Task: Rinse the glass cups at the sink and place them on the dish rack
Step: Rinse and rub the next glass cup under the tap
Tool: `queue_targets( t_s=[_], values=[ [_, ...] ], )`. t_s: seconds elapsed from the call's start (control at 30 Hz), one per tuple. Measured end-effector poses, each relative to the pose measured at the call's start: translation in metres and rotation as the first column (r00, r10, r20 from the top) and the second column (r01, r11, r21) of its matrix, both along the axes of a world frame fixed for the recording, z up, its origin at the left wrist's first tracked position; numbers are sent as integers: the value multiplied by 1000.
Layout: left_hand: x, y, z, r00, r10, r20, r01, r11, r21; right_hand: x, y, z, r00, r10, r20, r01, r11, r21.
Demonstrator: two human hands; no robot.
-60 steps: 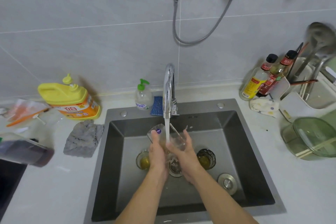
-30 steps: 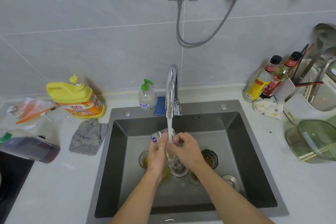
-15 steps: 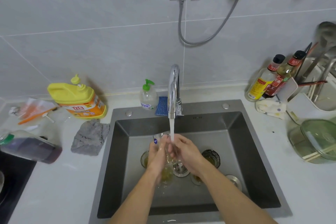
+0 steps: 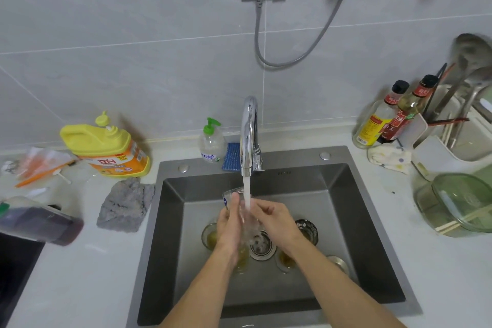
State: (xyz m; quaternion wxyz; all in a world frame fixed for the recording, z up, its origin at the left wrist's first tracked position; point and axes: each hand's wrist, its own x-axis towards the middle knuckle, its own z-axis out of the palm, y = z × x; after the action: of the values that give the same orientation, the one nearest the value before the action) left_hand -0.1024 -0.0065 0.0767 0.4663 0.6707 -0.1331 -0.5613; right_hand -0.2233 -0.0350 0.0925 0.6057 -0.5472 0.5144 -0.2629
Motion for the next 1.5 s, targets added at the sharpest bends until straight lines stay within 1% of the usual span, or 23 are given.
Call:
queue_targets(
  t_s=[0.07,0.17,0.23,0.3,0.37,0.43,0.5,0.53,0.6,0.63,0.73,0.8,0.87,0.9,1.0,1.07,1.13,1.17,1.23,1.27,1.3,1.37,1.5],
  values=[
    [2,2,1,995,-59,-81,59,998,3,-5,4,-6,1000,1,23,-1,1000,1],
    [1,3,6,961,-201,-189,199,980,-30,3,5,-4,987,-124,101,105,978,182],
    [-3,3,11,943,-252,-217,246,968,-56,12,0,-3,986,-168,11,162,963,216],
    [-5,4,12,942,-252,-223,240,968,-80,17,-5,-3,976,-186,-114,204,962,181],
    [-3,4,10,951,-206,-229,191,978,-86,22,-3,0,983,-133,-129,153,976,156],
    [4,5,4,957,-157,-243,143,987,-76,23,0,0,997,-74,8,72,984,164],
    [11,7,1,951,-170,-259,154,985,-79,19,-1,-1,979,-100,179,59,974,220],
    [14,8,1,944,-174,-280,160,984,-73,16,-4,-3,974,-131,187,81,964,253],
    [19,12,-1,930,-144,-339,140,989,-38,16,-12,-10,970,-210,125,159,931,329],
    [19,12,-2,926,-115,-361,119,993,-11,18,-16,-13,966,-244,85,205,924,324],
    [11,10,5,937,2,-349,15,999,47,30,-9,-4,942,-334,-4,327,919,222],
    [4,6,8,913,105,-395,-76,993,87,32,-3,-3,929,-370,-32,370,917,150],
    [3,2,7,874,197,-444,-161,980,117,30,-1,-6,936,-351,-32,353,927,131],
    [5,1,5,865,211,-456,-173,977,123,27,-2,-8,938,-346,5,342,927,154],
    [10,2,3,890,183,-418,-128,979,157,11,-13,-9,967,-250,49,236,952,198],
    [8,3,5,901,187,-392,-131,977,167,5,-19,-4,988,-150,-34,154,972,180],
    [3,2,7,916,195,-350,-151,977,150,5,-21,1,974,-118,-194,140,985,103],
    [1,1,7,929,176,-325,-142,982,126,6,-19,3,951,-98,-294,119,991,55],
    [-2,0,5,954,109,-280,-94,993,68,8,-15,5,860,-41,-509,43,999,-8],
    [-2,-1,6,966,84,-244,-73,996,56,8,-12,5,821,-25,-571,19,1000,-17],
    [-1,-3,2,979,61,-195,-50,997,59,6,-10,2,816,-27,-578,21,1000,-17],
    [4,-6,-4,989,35,-142,-18,993,119,3,-4,-3,868,-32,-496,30,999,-12],
    [15,-2,-4,985,36,-171,6,972,235,1,1,-11,971,16,-239,-19,1000,-10]
  ],
)
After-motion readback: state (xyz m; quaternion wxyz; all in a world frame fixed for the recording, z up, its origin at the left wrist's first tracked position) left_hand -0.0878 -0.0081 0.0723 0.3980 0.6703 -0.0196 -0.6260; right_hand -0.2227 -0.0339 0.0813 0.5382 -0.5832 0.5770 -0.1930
